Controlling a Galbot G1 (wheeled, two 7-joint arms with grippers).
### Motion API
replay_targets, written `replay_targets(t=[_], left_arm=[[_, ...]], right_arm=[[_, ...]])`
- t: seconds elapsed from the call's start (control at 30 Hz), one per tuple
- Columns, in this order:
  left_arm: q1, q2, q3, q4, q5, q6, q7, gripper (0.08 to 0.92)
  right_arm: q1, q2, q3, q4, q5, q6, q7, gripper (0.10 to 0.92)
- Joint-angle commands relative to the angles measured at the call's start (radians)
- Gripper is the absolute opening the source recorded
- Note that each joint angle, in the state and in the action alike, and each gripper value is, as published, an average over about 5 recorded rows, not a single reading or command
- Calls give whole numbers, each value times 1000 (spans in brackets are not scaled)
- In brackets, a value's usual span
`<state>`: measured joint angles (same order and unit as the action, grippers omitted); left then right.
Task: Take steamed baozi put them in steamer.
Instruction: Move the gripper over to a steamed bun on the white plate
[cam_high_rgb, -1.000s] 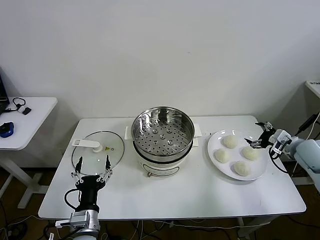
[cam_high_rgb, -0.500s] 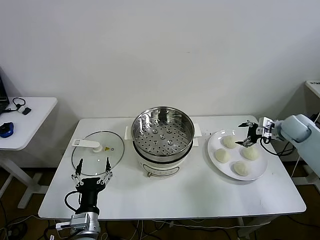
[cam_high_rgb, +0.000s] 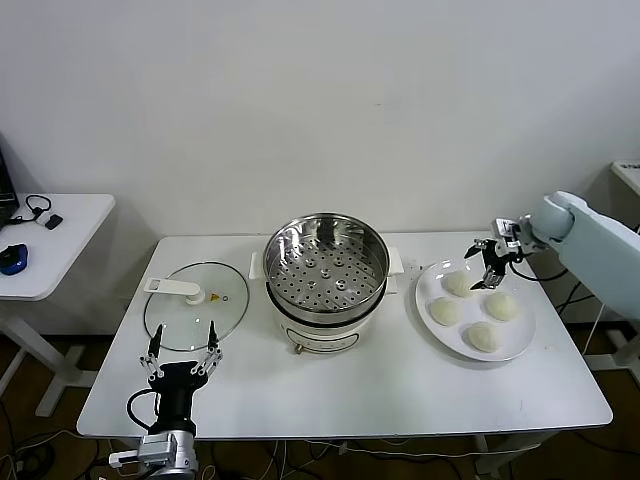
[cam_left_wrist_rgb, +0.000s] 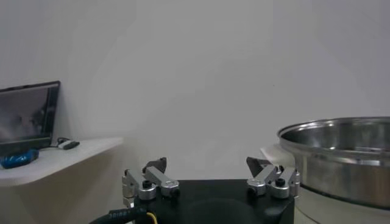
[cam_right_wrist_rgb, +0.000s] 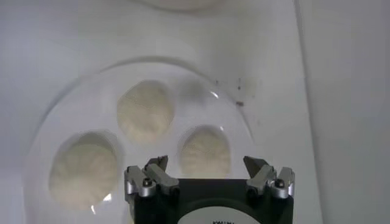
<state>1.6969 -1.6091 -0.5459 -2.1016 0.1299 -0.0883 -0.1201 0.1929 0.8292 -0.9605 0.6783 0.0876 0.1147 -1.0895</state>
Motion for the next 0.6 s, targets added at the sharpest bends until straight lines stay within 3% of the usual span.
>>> replay_targets(t=[0.03,0.3,0.6], left_arm=[[-1,-49,-6,11,-4,-11,0,823],[-1,-49,-16,23,-5,-20,0,823],[-3,-49,-28,27,-3,-24,2,823]], right_arm=[[56,118,-73,-221,-55,77,-50,823],[-1,206,89,-356,-189,117,-47,823],[-52,247,168,-388,-223,125,-45,823]])
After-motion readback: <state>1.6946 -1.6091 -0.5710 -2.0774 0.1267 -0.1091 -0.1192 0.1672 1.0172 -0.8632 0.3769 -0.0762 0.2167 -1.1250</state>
